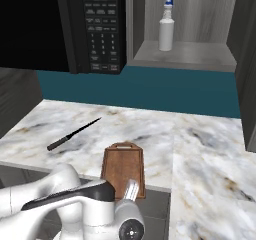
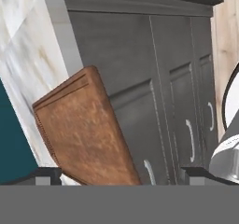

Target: Move the cutting board and knife to the sink. Then move spray from the cabinet to the counter.

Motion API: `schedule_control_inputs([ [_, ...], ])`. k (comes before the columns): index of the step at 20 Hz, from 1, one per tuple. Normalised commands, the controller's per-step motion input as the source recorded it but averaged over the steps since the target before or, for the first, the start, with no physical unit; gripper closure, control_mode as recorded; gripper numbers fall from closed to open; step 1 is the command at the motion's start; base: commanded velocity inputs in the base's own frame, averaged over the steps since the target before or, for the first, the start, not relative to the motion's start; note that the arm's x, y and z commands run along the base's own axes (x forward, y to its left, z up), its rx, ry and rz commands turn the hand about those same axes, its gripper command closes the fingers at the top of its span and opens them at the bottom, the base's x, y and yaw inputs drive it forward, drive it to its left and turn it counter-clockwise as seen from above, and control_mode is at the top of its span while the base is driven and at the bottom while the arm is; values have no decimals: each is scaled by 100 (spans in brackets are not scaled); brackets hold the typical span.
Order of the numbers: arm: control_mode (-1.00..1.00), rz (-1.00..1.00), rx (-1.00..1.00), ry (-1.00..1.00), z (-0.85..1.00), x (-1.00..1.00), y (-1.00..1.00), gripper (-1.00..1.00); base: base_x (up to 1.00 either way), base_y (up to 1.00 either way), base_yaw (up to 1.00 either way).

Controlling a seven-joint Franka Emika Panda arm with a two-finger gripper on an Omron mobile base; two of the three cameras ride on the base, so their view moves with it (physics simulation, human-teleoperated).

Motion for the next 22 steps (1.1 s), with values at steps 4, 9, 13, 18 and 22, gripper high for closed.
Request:
schedule_control_inputs([
  [4,-100,0,0,-4,-5,13,0,-100,0,0,0],
  [9,-100,0,0,0,-7,19,0,-100,0,0,0],
  [13,-100,0,0,0,-8,26,0,-100,0,0,0],
  [18,-100,0,0,0,-10,17,0,-100,0,0,0],
  [22,-100,0,0,-2,-15,9,0,-100,0,0,0],
])
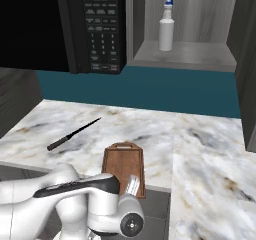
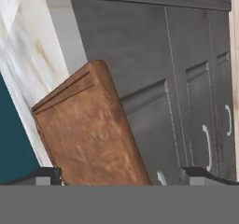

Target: Move the cutting board and knife to the sink. Then move spray from the cabinet to the counter.

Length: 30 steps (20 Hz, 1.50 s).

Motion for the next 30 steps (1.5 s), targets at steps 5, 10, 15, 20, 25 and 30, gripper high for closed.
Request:
schedule_control_inputs([
  [5,-100,0,0,-4,-15,6,0,-100,0,0,0],
  [10,-100,0,0,-4,-6,12,-6,-100,0,0,0],
  [15,-100,0,0,-2,-6,5,-6,-100,0,0,0],
  [20,-100,0,0,-1,-10,1,-6,-100,0,0,0],
  [25,-100,0,0,-3,-8,2,-4,-100,0,0,0],
  [30,-100,0,0,-5,-5,6,-5,-100,0,0,0],
])
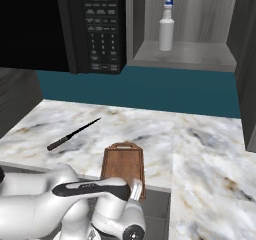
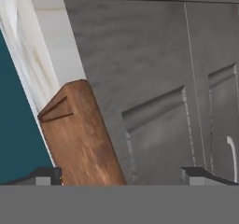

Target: Move the cutting board and knife to the sink. Then move spray from the cabinet to the counter.

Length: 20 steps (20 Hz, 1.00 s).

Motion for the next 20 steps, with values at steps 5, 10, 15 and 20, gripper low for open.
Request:
schedule_control_inputs([
  [5,-100,0,0,-7,-3,5,-6,-100,0,0,0],
  [10,-100,0,0,-6,-4,3,-2,-100,0,0,0],
  [15,-100,0,0,-8,-3,1,0,-100,0,0,0],
  [20,-100,0,0,-5,0,10,0,-100,0,0,0],
])
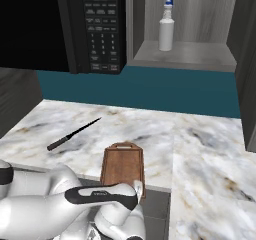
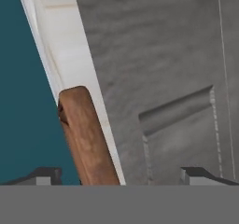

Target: Move the cutting board and knife to the sink. Then move spray from the cabinet to the counter.

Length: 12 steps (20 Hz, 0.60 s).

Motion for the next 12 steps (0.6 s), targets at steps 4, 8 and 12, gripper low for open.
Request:
schedule_control_inputs([
  [4,-100,0,0,-5,0,8,0,-100,0,0,0],
  [8,-100,0,0,-5,0,7,0,-100,0,0,0],
  [12,-100,0,0,-4,0,5,0,-100,0,0,0],
])
